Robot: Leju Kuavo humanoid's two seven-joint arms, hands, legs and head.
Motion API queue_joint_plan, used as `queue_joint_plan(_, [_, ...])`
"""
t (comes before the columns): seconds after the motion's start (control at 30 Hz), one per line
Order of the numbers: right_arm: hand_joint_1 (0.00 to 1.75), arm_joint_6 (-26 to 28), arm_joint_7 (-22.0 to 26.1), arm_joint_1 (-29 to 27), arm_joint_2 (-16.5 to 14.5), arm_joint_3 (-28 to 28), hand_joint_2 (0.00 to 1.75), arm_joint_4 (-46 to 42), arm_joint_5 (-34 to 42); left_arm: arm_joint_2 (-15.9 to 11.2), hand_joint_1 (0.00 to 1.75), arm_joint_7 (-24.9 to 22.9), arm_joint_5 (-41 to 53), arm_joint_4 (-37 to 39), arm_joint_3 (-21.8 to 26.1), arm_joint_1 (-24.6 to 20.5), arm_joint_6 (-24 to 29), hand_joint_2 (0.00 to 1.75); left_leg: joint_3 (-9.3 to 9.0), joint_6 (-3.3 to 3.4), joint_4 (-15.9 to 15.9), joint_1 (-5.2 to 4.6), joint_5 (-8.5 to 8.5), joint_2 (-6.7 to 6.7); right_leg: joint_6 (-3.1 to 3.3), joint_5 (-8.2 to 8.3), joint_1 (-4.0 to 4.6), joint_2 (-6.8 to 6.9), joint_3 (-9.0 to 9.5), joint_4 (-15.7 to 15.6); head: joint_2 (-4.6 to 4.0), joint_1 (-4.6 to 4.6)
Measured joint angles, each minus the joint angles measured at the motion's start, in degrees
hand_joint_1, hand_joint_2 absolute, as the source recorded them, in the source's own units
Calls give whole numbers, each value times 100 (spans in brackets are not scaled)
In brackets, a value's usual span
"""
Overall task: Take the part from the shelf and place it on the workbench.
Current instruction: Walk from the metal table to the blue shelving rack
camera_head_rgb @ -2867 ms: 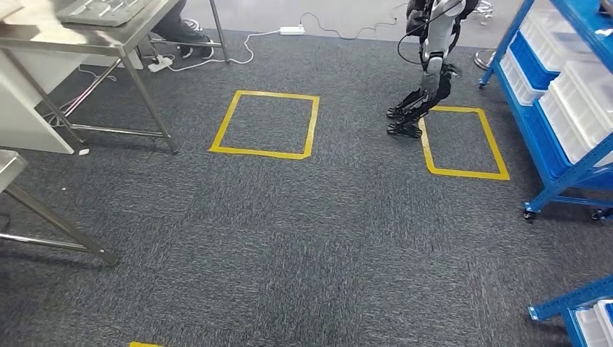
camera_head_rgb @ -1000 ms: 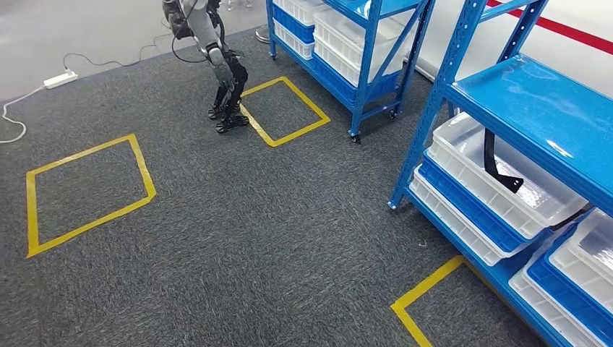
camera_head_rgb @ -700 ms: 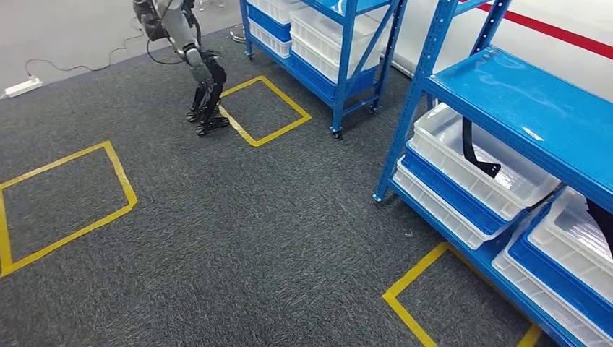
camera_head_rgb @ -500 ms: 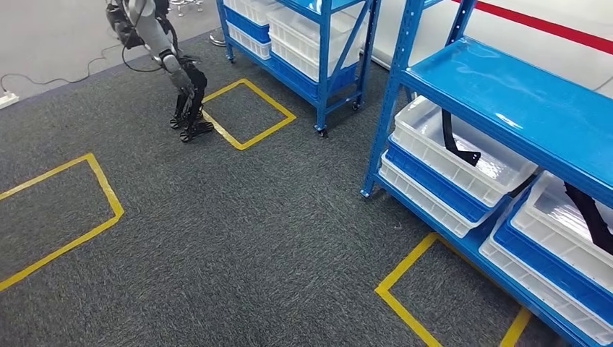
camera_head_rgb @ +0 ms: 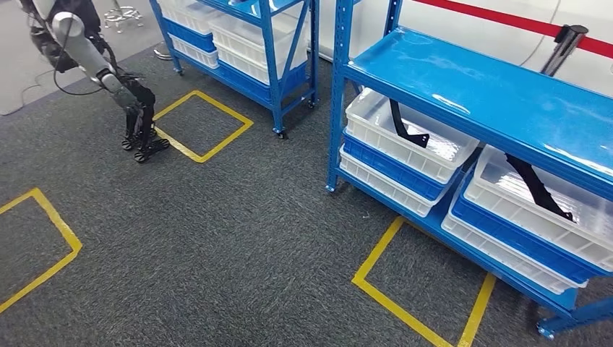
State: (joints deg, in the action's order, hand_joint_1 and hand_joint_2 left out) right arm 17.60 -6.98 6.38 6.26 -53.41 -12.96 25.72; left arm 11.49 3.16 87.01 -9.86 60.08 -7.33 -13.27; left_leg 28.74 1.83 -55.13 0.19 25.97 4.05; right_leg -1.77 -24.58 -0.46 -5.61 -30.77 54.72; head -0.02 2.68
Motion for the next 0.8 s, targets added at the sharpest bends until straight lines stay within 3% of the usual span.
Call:
queue_joint_plan(0.07, [0,15,-18,-15,-1,-1,0,1,7,2,0,27,1,0,2,-10,1,0,-11,46,61,-12,-12,-71,-72,24,-9,-109,-34,-13,0,-6])
queue_joint_plan(0.13, [0,-6,-79,-39,11,-1,0,4,23,10,0,73,1,0,4,-29,3,0,-22,119,108,-1,-59,-185,-131,-44,-19,5,-97,92,0,-21])
queue_joint_plan(0.2, [0,-34,-132,-33,15,-3,0,7,50,17,0,111,4,0,9,-31,6,0,-22,177,144,10,-93,-326,-180,-369,-21,304,-346,623,0,-43])
queue_joint_plan(0.27, [0,-39,-143,-22,10,-4,0,7,74,18,0,130,10,0,11,-10,7,0,-6,198,144,4,-93,-485,-234,-743,-33,461,-722,1411,0,-55])
queue_joint_plan(0.3, [0,-38,-139,-21,11,-5,0,7,81,19,0,130,12,0,10,-3,7,0,1,196,143,3,-91,-563,-255,-807,-45,486,-829,1647,1,-55])
queue_joint_plan(0.33, [0,-36,-133,-25,12,-5,0,7,93,21,0,130,13,0,10,-2,7,0,3,192,142,5,-88,-631,-273,-760,-58,505,-826,1668,1,-55])
queue_joint_plan(0.4, [0,-31,-123,-32,21,-5,0,7,120,34,0,130,13,0,9,-12,7,0,-15,165,137,16,-71,-749,-293,-420,-80,609,-478,1054,1,-55])
queue_joint_plan(0.47, [0,-24,-121,-24,24,-4,0,7,151,50,0,131,14,1,9,-24,7,0,-41,97,118,-10,-30,-853,-265,-142,-72,841,-72,280,0,-51])
queue_joint_plan(0.53, [0,-20,-119,-19,20,-3,0,7,178,63,0,134,14,2,8,-37,7,0,-69,21,109,-42,4,-956,-178,-87,-50,915,39,20,0,-35])
queue_joint_plan(0.6, [0,-19,-111,-30,17,-3,0,7,192,76,0,142,14,2,7,-60,7,0,-101,-49,97,-20,36,-1013,-80,-72,-46,784,21,26,0,-25])
queue_joint_plan(0.67, [0,-27,-109,-27,12,-3,0,7,197,91,0,148,14,3,5,-84,6,0,-17,-118,-171,15,232,-833,-2,-44,-55,679,19,13,0,-22])
queue_joint_plan(0.73, [0,-39,-119,-10,6,-3,0,7,201,103,0,150,13,4,4,-77,6,0,307,-156,-897,29,621,-576,46,-21,-54,568,3,14,0,-15])
queue_joint_plan(0.8, [0,-36,-121,-8,2,-2,0,7,216,105,0,162,13,9,4,-57,5,0,652,-158,-1590,29,856,-485,69,-9,-38,424,-13,17,0,-10])
